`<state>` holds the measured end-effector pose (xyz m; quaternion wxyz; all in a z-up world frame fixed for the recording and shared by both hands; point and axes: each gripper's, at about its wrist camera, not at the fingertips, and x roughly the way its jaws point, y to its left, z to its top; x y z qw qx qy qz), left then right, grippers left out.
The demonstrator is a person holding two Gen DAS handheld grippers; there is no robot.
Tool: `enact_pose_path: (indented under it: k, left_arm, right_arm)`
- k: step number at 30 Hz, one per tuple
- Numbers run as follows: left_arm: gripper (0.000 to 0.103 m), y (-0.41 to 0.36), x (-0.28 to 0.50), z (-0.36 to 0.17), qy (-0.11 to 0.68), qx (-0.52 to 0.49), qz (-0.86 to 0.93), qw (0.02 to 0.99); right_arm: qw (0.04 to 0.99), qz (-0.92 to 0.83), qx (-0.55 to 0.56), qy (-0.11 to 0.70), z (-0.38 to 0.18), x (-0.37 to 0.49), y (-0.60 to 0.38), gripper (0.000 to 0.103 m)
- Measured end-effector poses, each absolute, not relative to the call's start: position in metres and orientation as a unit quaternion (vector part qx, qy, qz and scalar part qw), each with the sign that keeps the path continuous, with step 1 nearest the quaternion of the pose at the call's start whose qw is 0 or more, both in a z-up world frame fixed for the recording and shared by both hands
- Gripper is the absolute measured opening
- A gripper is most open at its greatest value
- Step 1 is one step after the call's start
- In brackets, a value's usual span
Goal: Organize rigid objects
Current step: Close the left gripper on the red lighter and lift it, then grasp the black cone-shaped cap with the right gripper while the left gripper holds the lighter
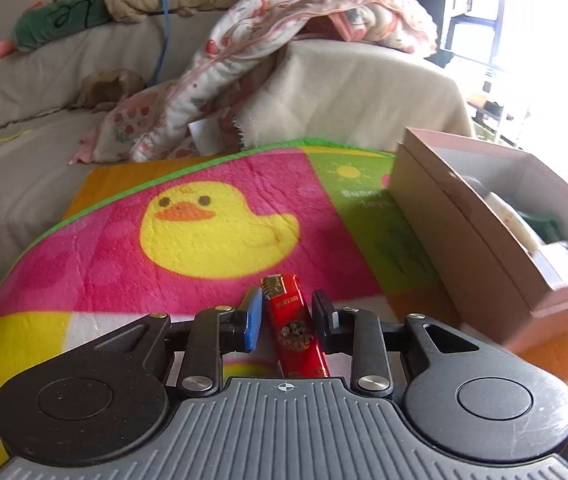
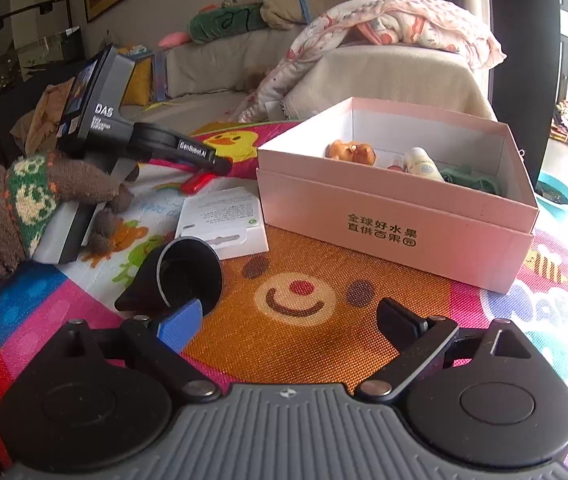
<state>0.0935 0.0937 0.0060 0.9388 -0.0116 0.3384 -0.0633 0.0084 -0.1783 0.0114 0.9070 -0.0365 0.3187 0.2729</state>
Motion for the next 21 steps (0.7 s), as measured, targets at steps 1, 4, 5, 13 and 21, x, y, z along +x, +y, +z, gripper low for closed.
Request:
enact_pose_path:
  k: [1, 4, 5, 13, 21]
  left_arm:
    - [0.030, 0.092, 0.082, 0.007, 0.338, -0.005, -0.074, 0.938]
    - [0.030, 0.088, 0.042, 0.008, 0.343, 0.009, -0.106, 0.933]
    - [0.030, 0.089, 0.029, 0.008, 0.344, 0.009, -0.114, 0.932]
    - [0.030, 0.096, -0.021, 0.008, 0.347, -0.034, -0.119, 0.930]
    - [0.030, 0.092, -0.028, 0.006, 0.336, -0.051, -0.095, 0.935]
  right_arm:
    - [0.909, 0.276, -0.034, 0.311, 0.013, 0.006, -0.180, 0.095]
    - [0.908, 0.296, -0.009, 0.297, 0.020, 0.001, -0.182, 0.095]
    - [0.904, 0.306, -0.002, 0.297, 0.022, -0.001, -0.181, 0.095]
    - [0.892, 0.323, -0.077, 0.305, 0.021, -0.003, -0.126, 0.095]
    - [0.916, 0.201, -0.179, 0.297, 0.010, -0.001, -0.131, 0.095]
